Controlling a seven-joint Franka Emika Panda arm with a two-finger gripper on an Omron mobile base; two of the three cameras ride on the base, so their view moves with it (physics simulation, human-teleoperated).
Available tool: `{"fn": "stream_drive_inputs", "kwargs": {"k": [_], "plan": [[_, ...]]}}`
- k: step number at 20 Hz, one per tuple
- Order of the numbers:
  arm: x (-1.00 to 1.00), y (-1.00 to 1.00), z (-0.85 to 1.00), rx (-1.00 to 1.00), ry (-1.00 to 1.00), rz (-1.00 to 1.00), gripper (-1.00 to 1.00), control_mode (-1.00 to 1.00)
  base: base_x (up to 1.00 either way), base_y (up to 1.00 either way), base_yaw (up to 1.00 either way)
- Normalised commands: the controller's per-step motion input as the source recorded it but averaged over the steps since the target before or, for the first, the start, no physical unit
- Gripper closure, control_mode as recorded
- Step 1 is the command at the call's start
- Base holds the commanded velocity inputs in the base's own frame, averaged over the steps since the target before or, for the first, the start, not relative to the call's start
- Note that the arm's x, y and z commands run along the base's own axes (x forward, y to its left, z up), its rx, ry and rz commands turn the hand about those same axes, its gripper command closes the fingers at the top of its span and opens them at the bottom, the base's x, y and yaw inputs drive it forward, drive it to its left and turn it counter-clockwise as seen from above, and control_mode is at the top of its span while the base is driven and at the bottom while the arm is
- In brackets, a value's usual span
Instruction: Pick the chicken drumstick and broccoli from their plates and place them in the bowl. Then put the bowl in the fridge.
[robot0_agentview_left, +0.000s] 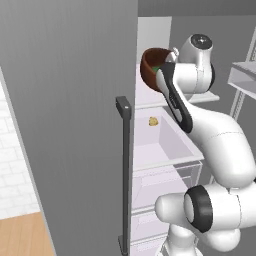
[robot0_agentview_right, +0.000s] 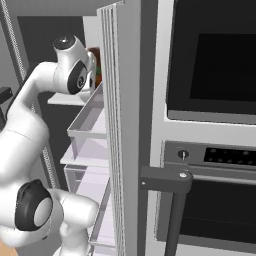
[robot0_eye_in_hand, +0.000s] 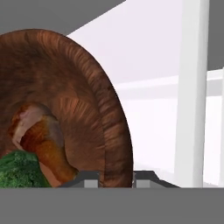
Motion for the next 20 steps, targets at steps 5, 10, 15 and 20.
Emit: {"fn": "stream_drive_inputs", "kwargs": {"k": [5, 10, 15, 20], "plan": [[0.25, 0.0, 0.0, 0.0, -0.06, 0.0, 1.0, -1.0, 0.0, 0.0, 0.0], [0.26, 0.0, 0.0, 0.0, 0.0, 0.0, -1.0, -1.0, 0.0, 0.0, 0.0], [0.04, 0.0, 0.01, 0.0, -0.06, 0.0, -1.0, -1.0, 0.0, 0.0, 0.0], [-0.06, 0.0, 0.09, 0.0, -0.19, 0.0, -1.0, -1.0, 0.0, 0.0, 0.0]]}}
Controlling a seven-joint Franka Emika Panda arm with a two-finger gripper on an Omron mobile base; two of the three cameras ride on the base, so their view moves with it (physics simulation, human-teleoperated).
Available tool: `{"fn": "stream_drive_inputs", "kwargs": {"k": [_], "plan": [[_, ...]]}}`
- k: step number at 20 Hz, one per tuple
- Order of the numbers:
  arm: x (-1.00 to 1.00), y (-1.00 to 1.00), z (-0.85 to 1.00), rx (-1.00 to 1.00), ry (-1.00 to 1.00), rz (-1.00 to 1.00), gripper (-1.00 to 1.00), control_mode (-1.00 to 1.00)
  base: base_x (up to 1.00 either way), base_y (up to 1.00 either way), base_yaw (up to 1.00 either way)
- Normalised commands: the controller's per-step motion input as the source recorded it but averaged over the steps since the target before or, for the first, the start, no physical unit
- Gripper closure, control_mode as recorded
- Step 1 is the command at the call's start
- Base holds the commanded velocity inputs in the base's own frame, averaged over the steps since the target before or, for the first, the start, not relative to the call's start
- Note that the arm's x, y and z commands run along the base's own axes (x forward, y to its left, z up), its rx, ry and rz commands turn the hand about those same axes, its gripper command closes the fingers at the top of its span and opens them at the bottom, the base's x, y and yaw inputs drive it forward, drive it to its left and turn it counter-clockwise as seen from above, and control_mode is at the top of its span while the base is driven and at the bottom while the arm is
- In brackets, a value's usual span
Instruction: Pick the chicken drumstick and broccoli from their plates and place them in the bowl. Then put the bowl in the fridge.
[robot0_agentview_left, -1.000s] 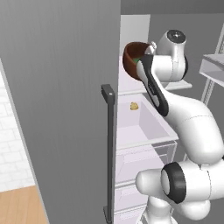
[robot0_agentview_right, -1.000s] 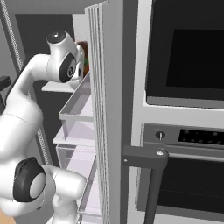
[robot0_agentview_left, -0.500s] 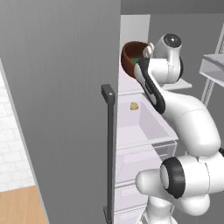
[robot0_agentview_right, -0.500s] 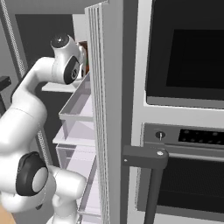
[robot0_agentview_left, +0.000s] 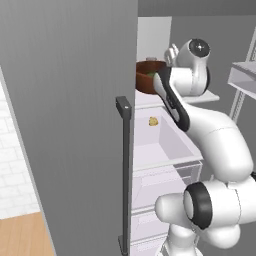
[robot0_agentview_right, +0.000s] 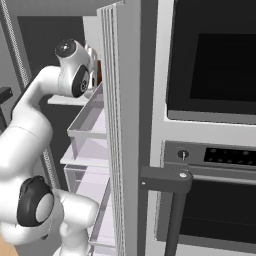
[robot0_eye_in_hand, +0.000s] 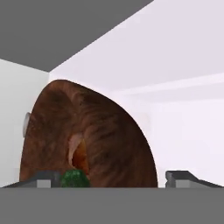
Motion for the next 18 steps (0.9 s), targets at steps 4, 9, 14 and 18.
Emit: {"fn": "stream_drive_inputs", "kwargs": {"k": [4, 9, 14, 18], "plan": [[-0.58, 0.0, 0.28, 0.0, -0.25, 0.0, -1.0, -1.0, 0.0, 0.0, 0.0], [-0.95, 0.02, 0.61, 0.0, -0.1, 0.0, -1.0, -1.0, 0.0, 0.0, 0.0], [-1.0, 0.07, 0.63, 0.0, 0.02, 0.0, -1.0, -1.0, 0.0, 0.0, 0.0], [-1.0, 0.17, 0.23, 0.0, 0.09, 0.04, -1.0, -1.0, 0.0, 0.0, 0.0]]}}
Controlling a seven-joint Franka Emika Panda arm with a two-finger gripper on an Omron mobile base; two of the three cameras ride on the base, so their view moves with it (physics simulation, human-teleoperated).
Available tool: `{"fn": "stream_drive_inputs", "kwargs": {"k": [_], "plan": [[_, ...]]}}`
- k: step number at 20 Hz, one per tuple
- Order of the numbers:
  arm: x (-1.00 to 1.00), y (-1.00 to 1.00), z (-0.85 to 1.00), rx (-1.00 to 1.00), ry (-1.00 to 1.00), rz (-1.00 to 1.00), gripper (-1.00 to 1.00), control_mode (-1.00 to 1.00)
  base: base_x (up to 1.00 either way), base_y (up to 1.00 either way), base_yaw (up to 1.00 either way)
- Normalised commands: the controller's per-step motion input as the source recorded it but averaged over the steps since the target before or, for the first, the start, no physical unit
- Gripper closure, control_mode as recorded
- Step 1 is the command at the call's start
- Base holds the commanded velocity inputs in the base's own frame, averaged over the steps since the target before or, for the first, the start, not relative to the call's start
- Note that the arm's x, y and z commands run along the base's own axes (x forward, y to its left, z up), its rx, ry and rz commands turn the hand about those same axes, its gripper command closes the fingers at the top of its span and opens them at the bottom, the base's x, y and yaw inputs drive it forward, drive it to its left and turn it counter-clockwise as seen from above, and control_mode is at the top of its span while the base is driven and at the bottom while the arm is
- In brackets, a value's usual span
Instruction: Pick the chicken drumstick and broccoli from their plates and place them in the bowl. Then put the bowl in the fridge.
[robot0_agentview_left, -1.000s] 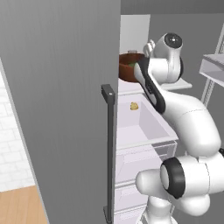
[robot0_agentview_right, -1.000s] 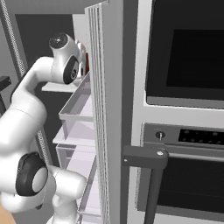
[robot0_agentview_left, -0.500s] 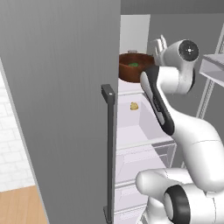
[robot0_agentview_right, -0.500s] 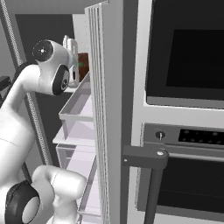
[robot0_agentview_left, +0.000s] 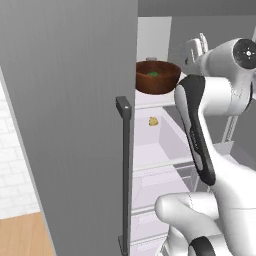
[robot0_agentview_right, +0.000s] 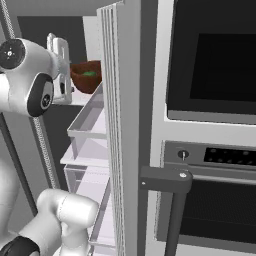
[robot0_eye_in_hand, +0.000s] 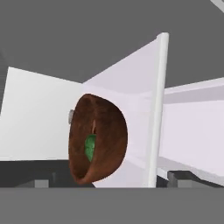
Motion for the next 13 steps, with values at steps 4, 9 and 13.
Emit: {"fn": "stream_drive_inputs", "kwargs": {"k": [4, 9, 13], "plan": [[-1.0, 0.24, 0.07, -0.01, 0.16, 0.09, -1.0, -1.0, 0.0, 0.0, 0.0], [-0.96, 0.03, 0.01, 0.0, 0.17, 0.0, -1.0, -1.0, 0.0, 0.0, 0.0], [-0.82, -0.01, -0.01, -0.03, 0.17, 0.0, -1.0, -1.0, 0.0, 0.0, 0.0]]}}
